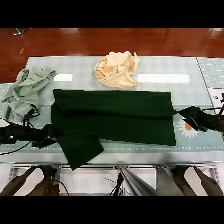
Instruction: Fold the shirts.
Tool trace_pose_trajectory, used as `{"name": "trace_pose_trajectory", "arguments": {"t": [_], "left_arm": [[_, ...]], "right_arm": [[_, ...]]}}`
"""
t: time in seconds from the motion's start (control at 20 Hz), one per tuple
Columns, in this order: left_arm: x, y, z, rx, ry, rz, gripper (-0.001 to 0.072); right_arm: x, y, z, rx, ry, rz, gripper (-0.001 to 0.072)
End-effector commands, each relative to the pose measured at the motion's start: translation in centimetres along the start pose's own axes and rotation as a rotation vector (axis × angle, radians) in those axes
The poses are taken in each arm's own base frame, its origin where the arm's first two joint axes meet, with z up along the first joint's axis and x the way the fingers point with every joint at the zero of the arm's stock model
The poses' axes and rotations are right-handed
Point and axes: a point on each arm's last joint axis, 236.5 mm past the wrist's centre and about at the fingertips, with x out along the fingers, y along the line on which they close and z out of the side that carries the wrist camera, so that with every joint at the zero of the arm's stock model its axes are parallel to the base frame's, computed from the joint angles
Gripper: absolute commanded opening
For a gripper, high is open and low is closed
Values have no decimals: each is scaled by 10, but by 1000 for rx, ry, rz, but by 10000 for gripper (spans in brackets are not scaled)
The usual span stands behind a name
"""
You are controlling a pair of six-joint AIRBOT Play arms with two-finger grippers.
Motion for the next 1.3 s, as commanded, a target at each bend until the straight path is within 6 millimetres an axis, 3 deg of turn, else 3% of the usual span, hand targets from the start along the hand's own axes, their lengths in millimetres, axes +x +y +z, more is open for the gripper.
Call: {"name": "trace_pose_trajectory", "arguments": {"t": [0.0,0.15,0.25,0.3,0.35,0.4,0.5,0.55,0.65,0.75,0.8,1.2,1.25], "left_arm": [[10,3,3,6,2,-14,699],[27,-12,-7,70,26,-66,698],[39,-13,-15,117,46,-38,680],[42,-15,-17,141,55,-30,477],[44,-17,-21,161,68,-27,160],[44,-19,-23,181,77,-28,16],[42,-22,-21,187,74,-32,16],[41,-23,-18,193,68,-32,16],[38,-26,-13,201,56,-32,17],[36,-28,-11,203,49,-32,16],[36,-28,-11,203,49,-32,17],[36,-28,-14,203,63,-37,17],[36,-28,-14,203,63,-37,17]], "right_arm": [[1,6,-6,10,18,28,622],[0,-4,1,-3,-11,-13,622],[-6,-37,10,10,-38,-167,622],[-13,-54,9,17,-31,-249,621],[-19,-72,6,26,-15,-332,621],[-26,-90,-2,43,14,-411,622],[-32,-111,-33,114,119,-502,621],[-29,-111,-55,139,203,-494,621],[-19,-98,-102,158,412,-400,622],[-11,-90,-135,179,558,-327,621],[-8,-88,-139,198,585,-308,621],[29,-71,-113,228,495,-157,618],[33,-66,-109,230,478,-129,581]]}}
